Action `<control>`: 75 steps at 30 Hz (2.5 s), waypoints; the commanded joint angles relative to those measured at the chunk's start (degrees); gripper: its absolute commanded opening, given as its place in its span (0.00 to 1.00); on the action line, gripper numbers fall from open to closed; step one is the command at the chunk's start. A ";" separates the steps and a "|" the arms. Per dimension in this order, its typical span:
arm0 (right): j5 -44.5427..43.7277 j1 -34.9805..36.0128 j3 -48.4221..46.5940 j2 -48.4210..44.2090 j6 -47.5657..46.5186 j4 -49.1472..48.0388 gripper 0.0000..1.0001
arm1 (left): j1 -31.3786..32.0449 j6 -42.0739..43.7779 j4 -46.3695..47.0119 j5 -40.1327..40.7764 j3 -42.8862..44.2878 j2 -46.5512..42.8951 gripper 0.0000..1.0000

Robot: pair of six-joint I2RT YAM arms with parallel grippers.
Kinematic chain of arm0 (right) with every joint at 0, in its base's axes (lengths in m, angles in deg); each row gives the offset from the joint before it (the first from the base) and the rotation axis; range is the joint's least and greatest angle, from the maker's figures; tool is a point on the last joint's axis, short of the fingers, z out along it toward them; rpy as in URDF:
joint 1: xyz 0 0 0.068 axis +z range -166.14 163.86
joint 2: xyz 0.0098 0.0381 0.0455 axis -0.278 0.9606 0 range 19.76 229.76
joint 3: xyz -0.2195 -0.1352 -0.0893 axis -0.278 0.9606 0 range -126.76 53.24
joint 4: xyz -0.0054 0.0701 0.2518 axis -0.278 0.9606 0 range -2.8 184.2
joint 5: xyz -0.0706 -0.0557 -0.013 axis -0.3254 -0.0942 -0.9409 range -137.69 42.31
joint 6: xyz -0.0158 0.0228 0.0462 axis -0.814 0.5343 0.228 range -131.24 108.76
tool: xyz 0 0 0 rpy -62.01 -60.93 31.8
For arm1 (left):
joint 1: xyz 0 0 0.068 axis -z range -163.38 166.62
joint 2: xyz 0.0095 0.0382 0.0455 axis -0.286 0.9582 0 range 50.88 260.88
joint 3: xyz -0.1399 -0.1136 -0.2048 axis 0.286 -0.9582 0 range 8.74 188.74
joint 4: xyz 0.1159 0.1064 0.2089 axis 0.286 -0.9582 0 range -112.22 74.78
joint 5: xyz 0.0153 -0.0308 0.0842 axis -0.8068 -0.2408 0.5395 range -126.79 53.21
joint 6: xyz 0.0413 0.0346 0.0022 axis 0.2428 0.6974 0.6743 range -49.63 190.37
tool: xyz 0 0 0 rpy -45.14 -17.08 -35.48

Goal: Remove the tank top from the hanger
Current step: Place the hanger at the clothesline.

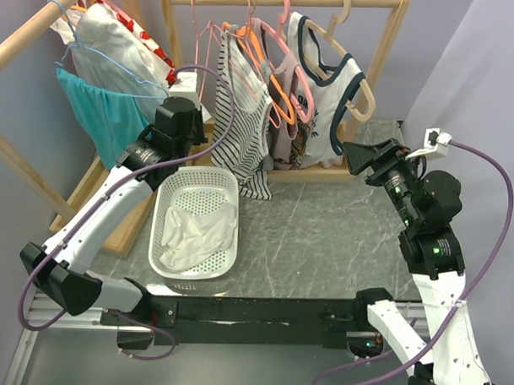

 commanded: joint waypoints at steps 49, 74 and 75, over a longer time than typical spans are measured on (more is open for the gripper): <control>6.42 19.81 -34.66 36.97 -22.24 7.88 0.66 | 0.99 3.00 11.58 -38.27 -5.24 -3.49 1.00; 10.37 20.16 -45.12 49.10 -24.35 6.82 0.50 | 0.99 4.59 9.03 -34.59 -5.51 -1.47 0.99; 8.45 20.60 -45.21 49.19 -24.61 6.65 0.50 | 0.99 4.67 8.77 -34.50 -5.51 -1.55 0.99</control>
